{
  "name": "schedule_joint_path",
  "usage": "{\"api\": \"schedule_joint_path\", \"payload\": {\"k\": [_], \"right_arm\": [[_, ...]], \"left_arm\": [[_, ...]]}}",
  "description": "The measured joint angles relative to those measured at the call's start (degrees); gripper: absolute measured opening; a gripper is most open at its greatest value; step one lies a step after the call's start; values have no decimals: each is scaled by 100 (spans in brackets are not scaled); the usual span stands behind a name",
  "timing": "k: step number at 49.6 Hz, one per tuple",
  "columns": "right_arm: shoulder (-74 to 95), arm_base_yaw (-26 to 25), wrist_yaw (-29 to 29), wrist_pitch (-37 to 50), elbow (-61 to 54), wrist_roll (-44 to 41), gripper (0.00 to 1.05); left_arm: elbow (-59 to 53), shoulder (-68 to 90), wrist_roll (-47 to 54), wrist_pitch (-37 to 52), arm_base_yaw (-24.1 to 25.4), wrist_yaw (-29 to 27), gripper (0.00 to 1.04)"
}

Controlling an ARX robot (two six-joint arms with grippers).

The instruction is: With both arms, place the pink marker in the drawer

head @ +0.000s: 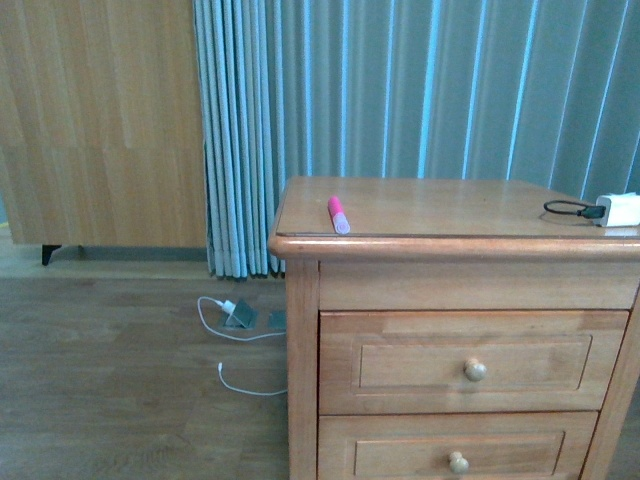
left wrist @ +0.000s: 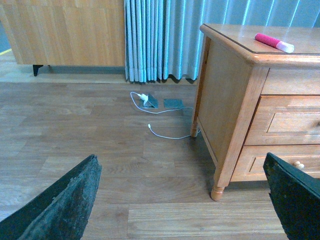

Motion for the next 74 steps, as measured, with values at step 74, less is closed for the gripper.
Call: {"api": "schedule_joint_path", "payload": {"k": [74], "right_arm": [[8323, 905, 1314, 1488, 5967, -142, 96]], "left_arm": [[0, 0, 0, 0, 0, 0, 99]]}}
